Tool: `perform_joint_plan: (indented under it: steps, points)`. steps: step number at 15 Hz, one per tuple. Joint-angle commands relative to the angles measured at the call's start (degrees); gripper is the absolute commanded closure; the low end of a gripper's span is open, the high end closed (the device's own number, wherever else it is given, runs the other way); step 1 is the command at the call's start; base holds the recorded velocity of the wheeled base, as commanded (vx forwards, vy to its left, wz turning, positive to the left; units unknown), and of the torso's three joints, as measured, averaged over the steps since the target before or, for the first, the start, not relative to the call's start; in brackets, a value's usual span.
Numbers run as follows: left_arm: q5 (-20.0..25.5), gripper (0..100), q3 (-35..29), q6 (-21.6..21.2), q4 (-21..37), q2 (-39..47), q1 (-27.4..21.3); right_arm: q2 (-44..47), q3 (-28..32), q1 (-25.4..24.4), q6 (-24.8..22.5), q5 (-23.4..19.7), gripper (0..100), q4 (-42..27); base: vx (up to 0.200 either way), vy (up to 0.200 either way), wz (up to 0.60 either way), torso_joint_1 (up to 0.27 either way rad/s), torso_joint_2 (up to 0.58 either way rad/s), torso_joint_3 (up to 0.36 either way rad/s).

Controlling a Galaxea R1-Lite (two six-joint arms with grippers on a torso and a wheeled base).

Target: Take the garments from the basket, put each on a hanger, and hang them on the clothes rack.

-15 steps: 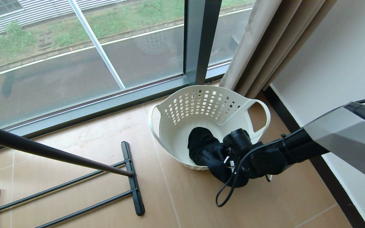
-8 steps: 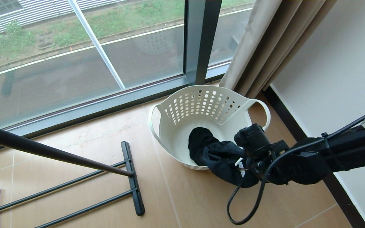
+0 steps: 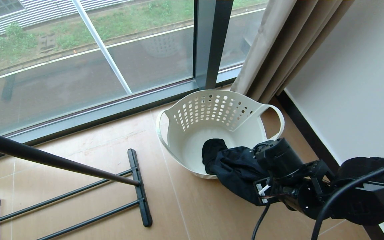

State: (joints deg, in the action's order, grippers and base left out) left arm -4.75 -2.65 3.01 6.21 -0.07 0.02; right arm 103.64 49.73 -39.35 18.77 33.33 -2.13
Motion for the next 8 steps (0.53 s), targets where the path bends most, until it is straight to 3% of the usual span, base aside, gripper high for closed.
perform_joint_plan:
  steps: [1,8]
  points:
    - [0.0,0,0.0,0.0,0.0,0.1,0.0,-1.8,-1.0,-0.8,-0.1,0.0,100,0.0,0.0,0.0,0.0,0.0,0.0,0.0]
    - [-0.1,0,0.0,0.1,-0.1,0.1,0.1,-5.7,-0.9,-1.5,-1.0,-0.5,100,0.1,0.0,0.0,0.0,0.001,0.0,0.16]
